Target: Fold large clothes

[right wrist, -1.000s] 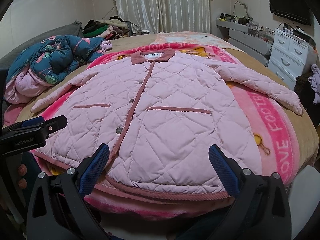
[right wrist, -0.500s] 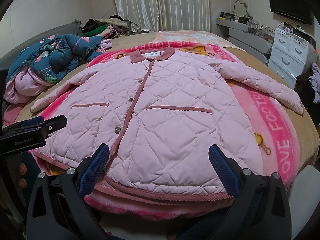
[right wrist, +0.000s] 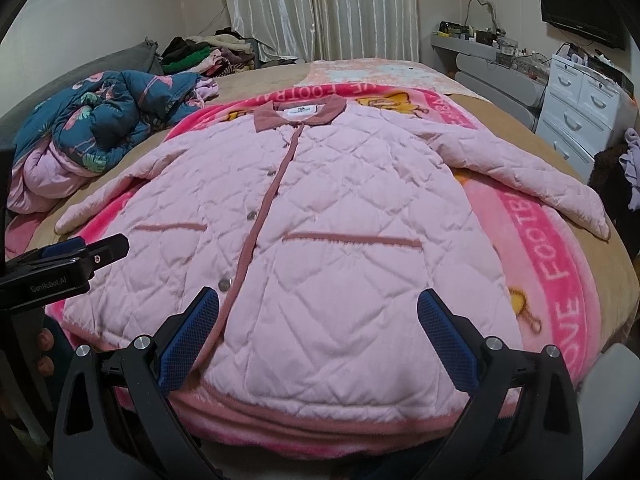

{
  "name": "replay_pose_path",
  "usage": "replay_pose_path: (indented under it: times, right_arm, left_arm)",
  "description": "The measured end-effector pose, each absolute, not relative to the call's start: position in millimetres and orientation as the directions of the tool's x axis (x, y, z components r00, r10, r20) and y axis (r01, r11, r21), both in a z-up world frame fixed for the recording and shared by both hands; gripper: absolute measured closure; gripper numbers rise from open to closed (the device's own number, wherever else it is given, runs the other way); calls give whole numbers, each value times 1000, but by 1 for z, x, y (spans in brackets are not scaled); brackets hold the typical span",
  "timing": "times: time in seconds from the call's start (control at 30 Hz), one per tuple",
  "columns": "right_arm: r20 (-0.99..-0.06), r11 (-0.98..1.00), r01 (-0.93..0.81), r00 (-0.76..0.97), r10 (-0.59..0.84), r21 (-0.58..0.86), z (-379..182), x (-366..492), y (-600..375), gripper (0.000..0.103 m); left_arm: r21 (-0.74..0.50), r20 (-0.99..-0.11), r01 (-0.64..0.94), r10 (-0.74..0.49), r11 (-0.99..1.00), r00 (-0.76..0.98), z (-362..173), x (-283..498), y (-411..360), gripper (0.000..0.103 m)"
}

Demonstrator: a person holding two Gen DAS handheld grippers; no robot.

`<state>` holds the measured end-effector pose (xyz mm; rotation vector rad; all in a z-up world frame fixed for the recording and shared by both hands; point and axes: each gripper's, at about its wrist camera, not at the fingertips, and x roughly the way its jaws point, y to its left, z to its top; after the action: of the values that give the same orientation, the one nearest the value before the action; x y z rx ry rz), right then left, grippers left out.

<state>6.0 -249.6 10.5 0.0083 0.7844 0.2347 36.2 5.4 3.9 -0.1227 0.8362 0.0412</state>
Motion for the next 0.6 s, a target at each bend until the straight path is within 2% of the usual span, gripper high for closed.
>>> replay_pose_path:
  times: [0.6]
  right_arm:
    - [-667, 980, -162, 719, 197, 115, 40, 90, -261, 4]
  left_arm:
    - [-125, -725, -102, -20, 987, 688, 29, 115, 6, 8]
